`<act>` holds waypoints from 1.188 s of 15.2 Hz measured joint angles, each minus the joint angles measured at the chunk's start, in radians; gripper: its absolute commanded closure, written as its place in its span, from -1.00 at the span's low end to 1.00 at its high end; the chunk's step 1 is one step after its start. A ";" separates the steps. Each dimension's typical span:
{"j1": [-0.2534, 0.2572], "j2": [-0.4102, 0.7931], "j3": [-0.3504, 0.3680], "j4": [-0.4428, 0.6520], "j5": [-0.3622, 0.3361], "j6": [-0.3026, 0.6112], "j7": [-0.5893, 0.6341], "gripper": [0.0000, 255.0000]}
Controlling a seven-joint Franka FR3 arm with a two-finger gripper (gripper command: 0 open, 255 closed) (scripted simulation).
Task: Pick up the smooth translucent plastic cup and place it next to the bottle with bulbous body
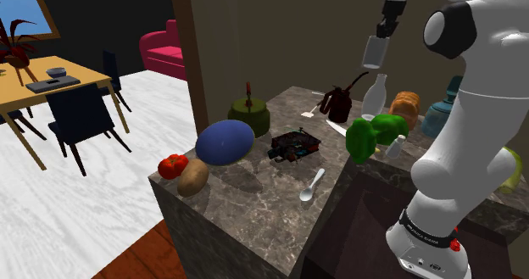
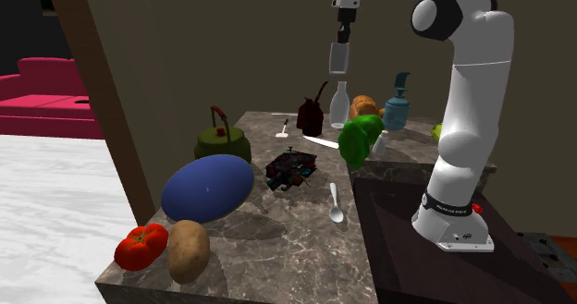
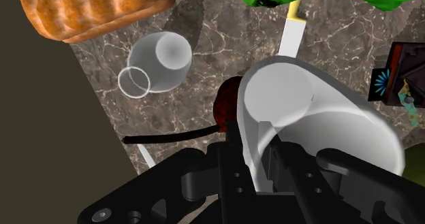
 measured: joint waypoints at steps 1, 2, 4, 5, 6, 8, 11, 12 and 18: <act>0.002 -0.006 0.000 -0.020 -0.003 0.014 0.000 1.00; 0.004 -0.014 0.001 -0.043 -0.006 0.030 0.000 1.00; 0.009 -0.028 0.003 -0.089 -0.013 0.063 0.003 1.00; 0.011 -0.035 0.003 -0.109 -0.016 0.077 0.004 1.00; 0.013 -0.040 0.004 -0.130 -0.018 0.094 0.005 1.00; 0.015 -0.050 0.005 -0.174 -0.023 0.129 0.005 1.00; 0.022 -0.072 0.009 -0.240 -0.032 0.174 0.012 1.00; 0.023 -0.073 0.009 -0.254 -0.033 0.187 0.013 1.00; 0.027 -0.088 0.011 -0.350 -0.039 0.271 0.014 1.00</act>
